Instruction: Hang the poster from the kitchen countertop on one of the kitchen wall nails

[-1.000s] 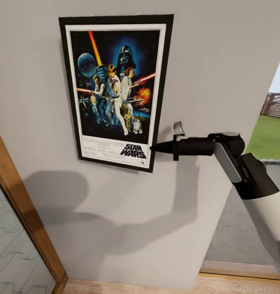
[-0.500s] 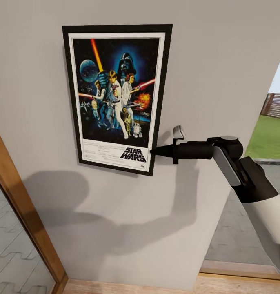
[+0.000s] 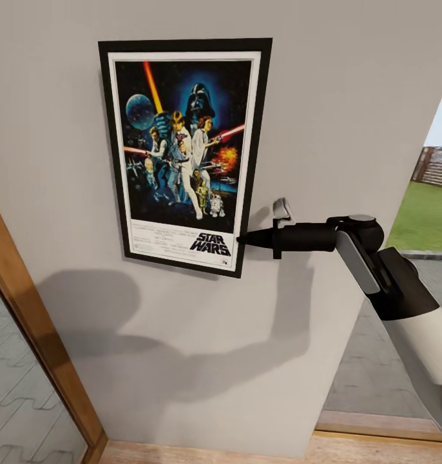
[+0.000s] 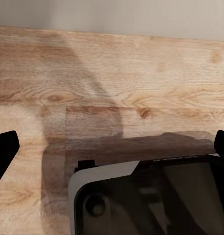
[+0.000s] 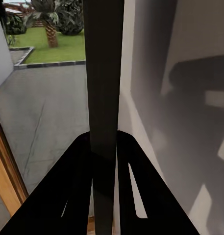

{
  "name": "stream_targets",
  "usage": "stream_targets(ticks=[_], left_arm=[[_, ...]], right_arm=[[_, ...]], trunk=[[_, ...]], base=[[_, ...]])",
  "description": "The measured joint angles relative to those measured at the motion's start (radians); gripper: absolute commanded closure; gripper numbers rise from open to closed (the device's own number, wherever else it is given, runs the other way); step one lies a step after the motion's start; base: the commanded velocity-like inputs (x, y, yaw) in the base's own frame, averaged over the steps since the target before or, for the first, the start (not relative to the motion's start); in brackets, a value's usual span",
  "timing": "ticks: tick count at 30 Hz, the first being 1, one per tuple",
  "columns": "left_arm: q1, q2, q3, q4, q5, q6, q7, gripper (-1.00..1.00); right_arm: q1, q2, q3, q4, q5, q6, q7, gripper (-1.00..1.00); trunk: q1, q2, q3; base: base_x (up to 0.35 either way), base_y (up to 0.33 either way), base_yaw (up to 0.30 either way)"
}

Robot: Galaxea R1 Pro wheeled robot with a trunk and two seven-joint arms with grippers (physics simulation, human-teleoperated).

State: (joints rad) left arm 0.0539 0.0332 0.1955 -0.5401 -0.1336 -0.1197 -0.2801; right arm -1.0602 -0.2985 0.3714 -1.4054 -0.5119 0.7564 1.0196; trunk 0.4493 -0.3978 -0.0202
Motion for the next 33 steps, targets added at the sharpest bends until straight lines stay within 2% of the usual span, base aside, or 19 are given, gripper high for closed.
stream_targets(ticks=[33], left_arm=[[0.0,0.0,0.0,0.0,0.0,0.0,0.0,-1.0]], right_arm=[[0.0,0.0,0.0,-0.001,0.0,0.0,-0.001,1.0]], trunk=[[0.0,0.0,0.0]], base=[[0.0,0.016,0.0]])
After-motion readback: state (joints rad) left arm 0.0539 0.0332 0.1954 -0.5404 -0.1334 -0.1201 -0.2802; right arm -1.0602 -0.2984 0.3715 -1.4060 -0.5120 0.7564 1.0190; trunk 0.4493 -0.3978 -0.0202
